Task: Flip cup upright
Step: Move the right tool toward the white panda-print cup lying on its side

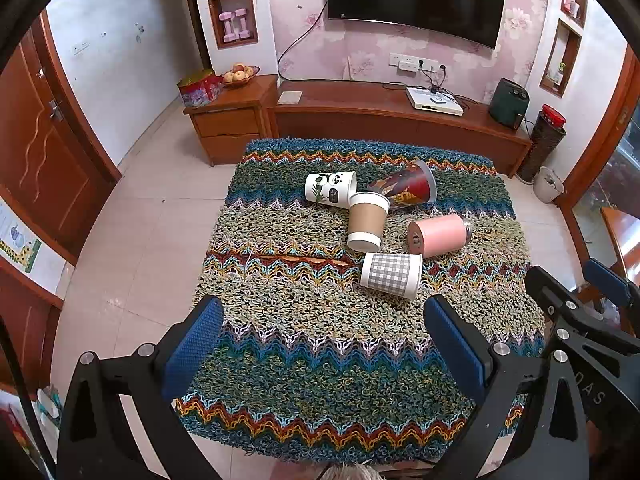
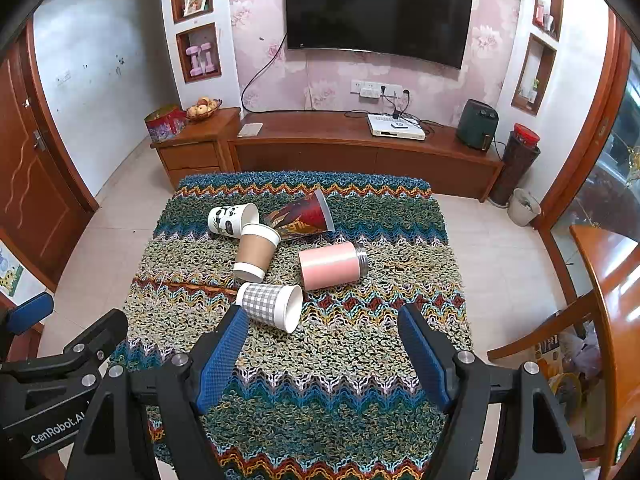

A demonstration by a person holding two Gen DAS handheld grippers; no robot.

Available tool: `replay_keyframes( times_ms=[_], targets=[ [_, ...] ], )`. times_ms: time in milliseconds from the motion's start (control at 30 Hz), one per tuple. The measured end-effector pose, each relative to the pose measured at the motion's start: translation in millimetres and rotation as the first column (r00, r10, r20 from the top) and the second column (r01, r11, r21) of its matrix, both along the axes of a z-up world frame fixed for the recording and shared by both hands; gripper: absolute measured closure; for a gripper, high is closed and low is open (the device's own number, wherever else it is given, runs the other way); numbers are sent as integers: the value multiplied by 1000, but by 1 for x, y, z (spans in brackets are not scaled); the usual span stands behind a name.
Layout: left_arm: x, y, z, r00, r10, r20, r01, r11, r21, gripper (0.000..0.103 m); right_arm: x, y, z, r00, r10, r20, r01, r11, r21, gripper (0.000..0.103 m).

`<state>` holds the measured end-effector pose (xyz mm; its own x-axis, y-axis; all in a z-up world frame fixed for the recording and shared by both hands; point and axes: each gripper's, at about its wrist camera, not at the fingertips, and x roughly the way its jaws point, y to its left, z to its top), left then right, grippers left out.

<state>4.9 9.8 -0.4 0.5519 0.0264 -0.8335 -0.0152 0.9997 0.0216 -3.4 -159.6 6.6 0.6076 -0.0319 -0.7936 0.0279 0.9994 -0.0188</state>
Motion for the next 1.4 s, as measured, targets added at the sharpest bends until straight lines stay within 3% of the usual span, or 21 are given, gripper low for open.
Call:
replay_keyframes(
  times_ms=[767, 967, 1233, 1400],
  targets=[
    [18, -5, -3, 1000, -13, 22, 12, 998, 61, 2, 24, -10, -8, 1000, -1, -11, 1, 1000, 13, 25],
    [29, -2, -5, 997, -68, 21, 66, 992, 104, 2, 35, -8, -17, 999, 4, -39, -3, 1000, 25, 25],
    [65, 7, -12, 979, -203, 33, 192, 958, 211, 2, 49, 2, -35, 996, -31, -80, 33, 999, 27, 25],
    [100, 15, -24, 948, -319, 27, 300, 916, 268, 2, 60, 6, -51, 989, -82, -126, 87, 996, 36, 25]
  ],
)
